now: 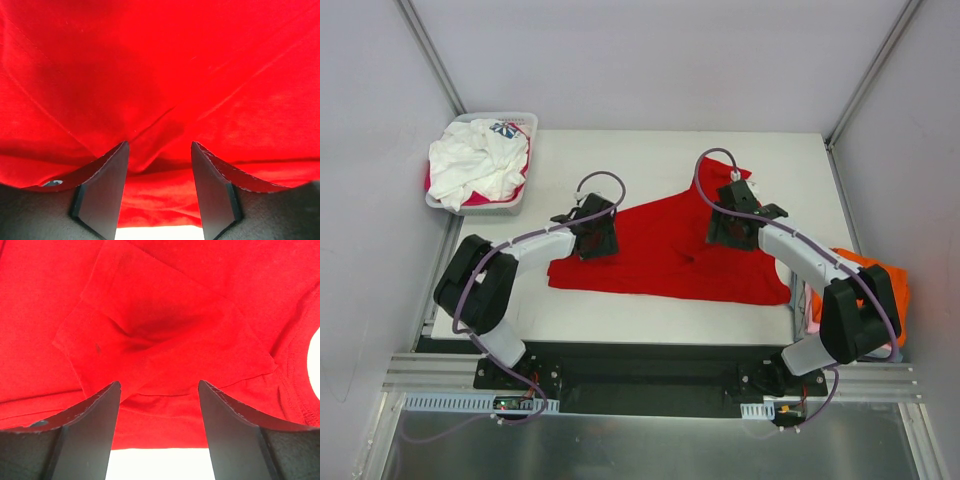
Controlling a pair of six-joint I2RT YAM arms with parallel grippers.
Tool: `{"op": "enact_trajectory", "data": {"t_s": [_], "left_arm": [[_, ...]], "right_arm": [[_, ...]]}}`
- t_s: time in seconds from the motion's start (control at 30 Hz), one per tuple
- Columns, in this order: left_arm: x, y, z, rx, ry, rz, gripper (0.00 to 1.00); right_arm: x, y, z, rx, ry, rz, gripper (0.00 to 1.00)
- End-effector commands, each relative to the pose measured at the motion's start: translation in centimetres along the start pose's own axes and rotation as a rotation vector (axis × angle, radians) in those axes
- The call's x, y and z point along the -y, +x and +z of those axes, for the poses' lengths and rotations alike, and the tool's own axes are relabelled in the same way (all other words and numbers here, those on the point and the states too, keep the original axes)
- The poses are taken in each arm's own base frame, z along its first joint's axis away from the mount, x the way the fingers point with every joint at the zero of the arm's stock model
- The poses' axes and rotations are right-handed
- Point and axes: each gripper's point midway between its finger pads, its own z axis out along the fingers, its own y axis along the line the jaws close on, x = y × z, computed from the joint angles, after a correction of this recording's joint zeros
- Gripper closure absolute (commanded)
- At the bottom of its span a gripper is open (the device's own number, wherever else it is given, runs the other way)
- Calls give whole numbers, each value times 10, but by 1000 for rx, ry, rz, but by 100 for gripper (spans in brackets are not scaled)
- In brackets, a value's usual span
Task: Fold and stack the t-shirts
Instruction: Fold the flattened tshirt in 1/3 of the way
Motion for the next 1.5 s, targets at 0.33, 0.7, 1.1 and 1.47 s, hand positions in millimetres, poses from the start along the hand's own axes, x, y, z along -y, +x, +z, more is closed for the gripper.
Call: {"op": "enact_trajectory", "data": {"t_s": [0.33, 0.7, 1.1, 1.47], "left_arm": [[0, -4, 9, -7, -32, 46, 93], [-2, -47, -16, 115, -94, 84, 100], [-22, -195, -33, 331, -162, 18, 100], [-71, -283, 51, 326, -209, -85, 75]], "right_arm": [[-4, -8, 5, 16, -13, 34, 34], [-4, -24, 7, 43, -3, 40, 34], [3, -116, 29, 167, -13, 102, 34], [-5, -99, 42, 107, -64, 98, 34]]}}
